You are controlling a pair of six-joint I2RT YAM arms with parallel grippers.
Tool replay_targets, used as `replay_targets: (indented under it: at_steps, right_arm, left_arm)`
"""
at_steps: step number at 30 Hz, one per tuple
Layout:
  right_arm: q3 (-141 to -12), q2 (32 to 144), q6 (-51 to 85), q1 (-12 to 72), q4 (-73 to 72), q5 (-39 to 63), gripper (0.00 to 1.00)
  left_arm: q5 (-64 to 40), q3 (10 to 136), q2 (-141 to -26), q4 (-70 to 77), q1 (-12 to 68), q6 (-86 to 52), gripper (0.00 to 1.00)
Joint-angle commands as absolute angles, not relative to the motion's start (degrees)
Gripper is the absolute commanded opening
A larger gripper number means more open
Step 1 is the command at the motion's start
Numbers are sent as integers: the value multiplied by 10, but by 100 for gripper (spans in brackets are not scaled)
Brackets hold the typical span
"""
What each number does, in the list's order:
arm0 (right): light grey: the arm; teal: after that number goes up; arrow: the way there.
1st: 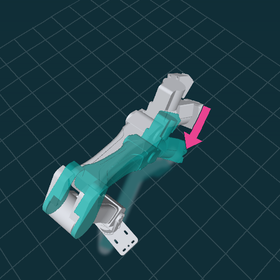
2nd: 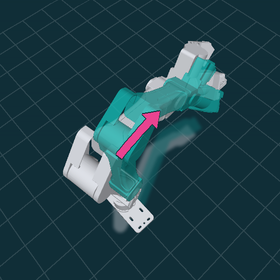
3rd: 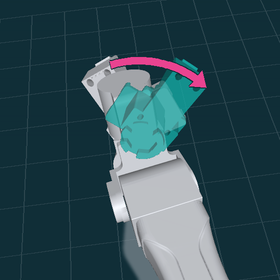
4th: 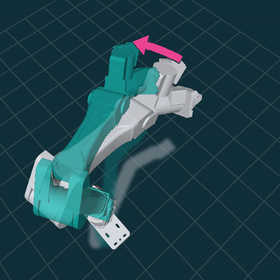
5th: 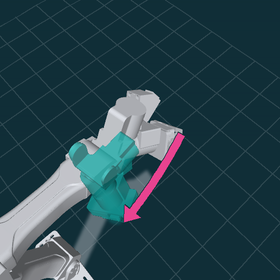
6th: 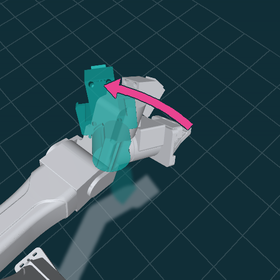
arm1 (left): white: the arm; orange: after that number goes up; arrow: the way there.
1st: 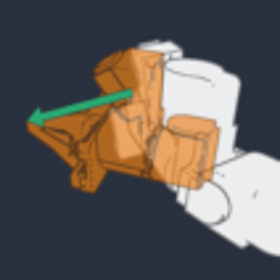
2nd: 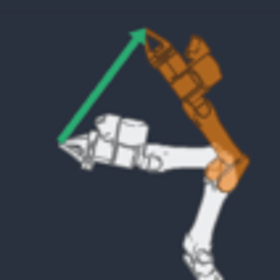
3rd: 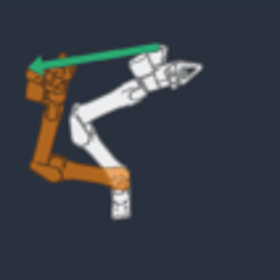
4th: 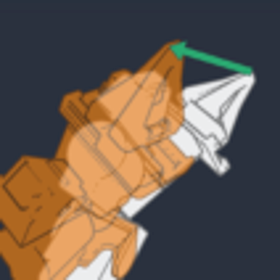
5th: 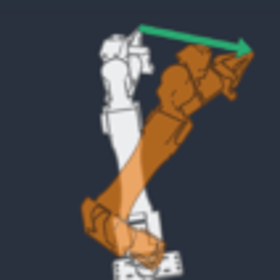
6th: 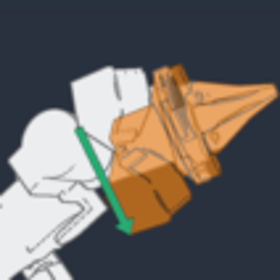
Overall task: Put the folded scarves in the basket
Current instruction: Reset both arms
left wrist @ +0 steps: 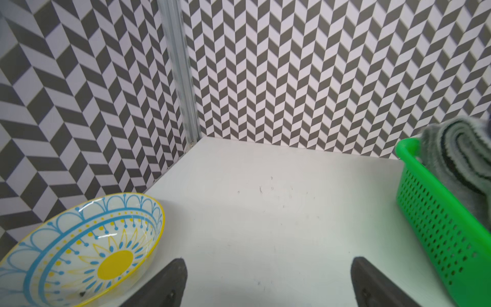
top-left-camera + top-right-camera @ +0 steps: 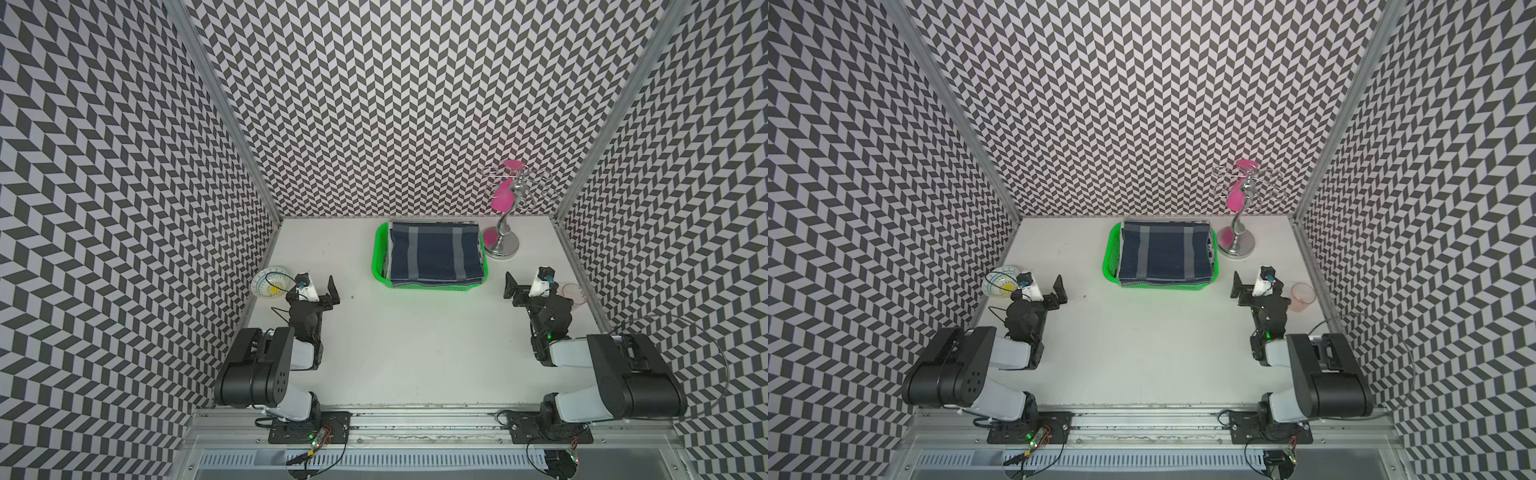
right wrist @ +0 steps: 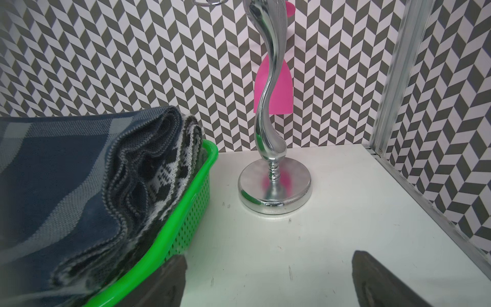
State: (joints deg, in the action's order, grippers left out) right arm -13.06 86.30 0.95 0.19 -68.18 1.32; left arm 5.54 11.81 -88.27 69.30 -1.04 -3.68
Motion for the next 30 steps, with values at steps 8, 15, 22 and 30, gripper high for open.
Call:
replay_targets:
  at_steps: [8, 15, 22, 30]
  right_arm:
    - [-138, 897, -6, 0, -764, 41, 100]
    - [-146, 888, -8, 0, -731, 42, 100]
    - [-147, 889, -7, 0, -731, 41, 100]
    - [-149, 888, -10, 4, -725, 35, 100]
  left_arm:
    - [20, 132, -884, 730, -12, -28, 100]
    - [43, 141, -883, 715, 2, -19, 99]
    - [48, 144, -884, 708, 7, -13, 99]
    - [50, 144, -883, 708, 7, -13, 99]
